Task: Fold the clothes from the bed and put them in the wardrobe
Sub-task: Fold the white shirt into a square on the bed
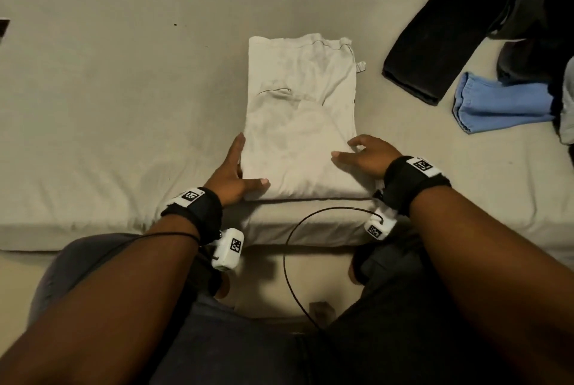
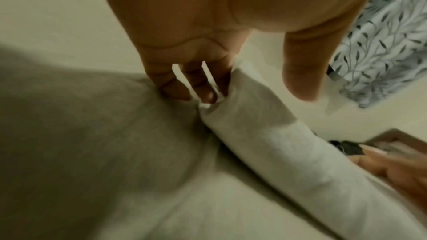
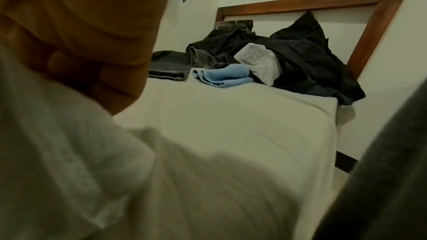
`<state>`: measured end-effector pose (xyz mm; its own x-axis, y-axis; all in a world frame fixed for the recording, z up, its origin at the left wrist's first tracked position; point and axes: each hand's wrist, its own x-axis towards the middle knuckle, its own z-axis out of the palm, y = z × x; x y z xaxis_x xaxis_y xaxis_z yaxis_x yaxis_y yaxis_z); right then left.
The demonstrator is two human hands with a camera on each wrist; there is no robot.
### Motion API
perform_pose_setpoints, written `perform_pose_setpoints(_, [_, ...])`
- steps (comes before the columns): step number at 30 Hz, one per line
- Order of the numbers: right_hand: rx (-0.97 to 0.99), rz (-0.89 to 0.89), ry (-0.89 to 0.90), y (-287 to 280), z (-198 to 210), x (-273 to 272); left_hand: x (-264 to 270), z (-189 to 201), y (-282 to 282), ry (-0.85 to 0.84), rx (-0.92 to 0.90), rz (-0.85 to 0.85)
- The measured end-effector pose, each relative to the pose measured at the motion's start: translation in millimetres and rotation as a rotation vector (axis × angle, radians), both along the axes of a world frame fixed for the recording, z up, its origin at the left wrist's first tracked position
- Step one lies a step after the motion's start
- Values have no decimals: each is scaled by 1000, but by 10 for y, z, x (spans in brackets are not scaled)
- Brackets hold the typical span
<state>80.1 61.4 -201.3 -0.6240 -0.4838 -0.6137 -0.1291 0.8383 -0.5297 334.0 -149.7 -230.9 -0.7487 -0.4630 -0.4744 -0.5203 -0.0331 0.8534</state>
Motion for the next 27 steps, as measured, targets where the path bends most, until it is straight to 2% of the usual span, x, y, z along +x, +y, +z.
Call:
perform_pose_setpoints(2, [115, 74, -25, 117, -22, 68, 52, -10, 28, -51, -24, -34])
perform_pose_setpoints(5, [235, 160, 16, 274, -62, 207, 110, 94, 115, -68, -58, 130])
perform_pose_setpoints(8, [338, 237, 79, 401, 6, 297, 198, 249, 181, -166, -166, 135])
perform_pose_setpoints(10, [369, 269, 81, 490, 60, 318, 272, 288, 169, -279, -209, 51])
perform_pose_setpoints(14, [382, 358, 61, 704, 70, 454, 448, 291, 246, -488, -264, -227])
perform_pose_setpoints(16, [314, 346, 65, 723, 32, 474, 454, 262, 271, -477, -229, -188])
perform_pose_setpoints(18, [272, 309, 61, 666, 47, 472, 390, 218, 274, -420, -213, -50])
perform_pose_setpoints(21, [315, 328, 77, 573, 126, 479, 274, 164, 291, -344, -212, 90])
perform_pose_setpoints(24, [262, 270, 186, 444, 172, 424, 132, 128, 227, -324, -240, 140])
perform_pose_setpoints(27, [78, 107, 224, 189, 158, 314, -155, 131, 95, -247, -299, 121])
